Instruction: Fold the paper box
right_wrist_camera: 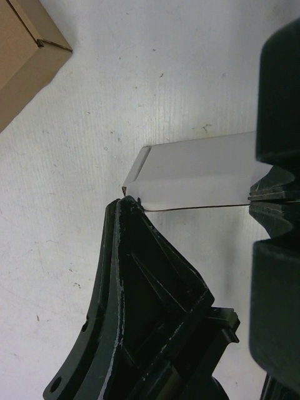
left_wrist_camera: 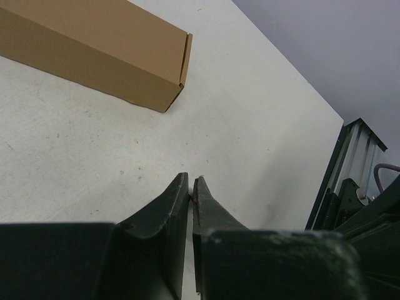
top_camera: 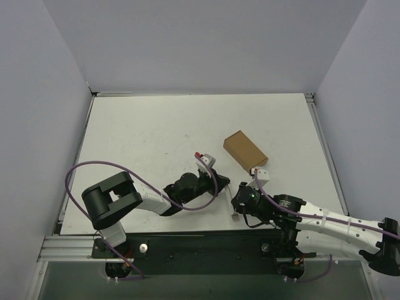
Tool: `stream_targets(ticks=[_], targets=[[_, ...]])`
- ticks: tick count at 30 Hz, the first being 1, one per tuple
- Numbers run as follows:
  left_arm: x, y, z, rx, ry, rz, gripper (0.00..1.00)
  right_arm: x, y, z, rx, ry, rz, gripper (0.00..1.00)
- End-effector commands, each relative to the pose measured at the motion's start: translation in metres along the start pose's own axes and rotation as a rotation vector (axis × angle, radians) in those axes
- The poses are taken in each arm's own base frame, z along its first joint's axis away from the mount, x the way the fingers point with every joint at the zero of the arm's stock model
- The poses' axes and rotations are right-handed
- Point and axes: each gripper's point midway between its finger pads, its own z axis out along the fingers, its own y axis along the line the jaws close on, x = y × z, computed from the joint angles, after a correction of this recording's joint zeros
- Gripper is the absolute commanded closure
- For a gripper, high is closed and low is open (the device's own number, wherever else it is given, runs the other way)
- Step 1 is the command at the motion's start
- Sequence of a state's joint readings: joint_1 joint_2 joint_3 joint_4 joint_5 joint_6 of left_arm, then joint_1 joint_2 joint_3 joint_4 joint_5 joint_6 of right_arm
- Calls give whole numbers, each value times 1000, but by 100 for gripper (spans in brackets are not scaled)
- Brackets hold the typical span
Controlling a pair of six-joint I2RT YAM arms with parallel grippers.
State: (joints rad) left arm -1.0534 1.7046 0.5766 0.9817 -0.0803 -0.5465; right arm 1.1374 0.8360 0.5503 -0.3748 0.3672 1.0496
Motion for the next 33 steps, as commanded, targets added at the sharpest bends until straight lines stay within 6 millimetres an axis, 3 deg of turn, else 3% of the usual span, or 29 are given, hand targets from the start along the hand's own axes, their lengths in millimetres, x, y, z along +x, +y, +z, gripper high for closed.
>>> stream_targets(ticks=[1, 18, 28, 33], targets=[[94, 43, -28, -131, 316, 50, 86, 16, -33, 7, 160, 66, -81, 95], [112, 47, -33, -119, 338, 7, 86, 29, -52, 12, 313, 152, -185, 96], [126, 61, -42, -172, 376, 16, 86, 38, -62, 13, 374, 169, -224, 95], [114, 56, -35, -182, 373, 28, 76, 41, -66, 14, 396, 177, -241, 93]])
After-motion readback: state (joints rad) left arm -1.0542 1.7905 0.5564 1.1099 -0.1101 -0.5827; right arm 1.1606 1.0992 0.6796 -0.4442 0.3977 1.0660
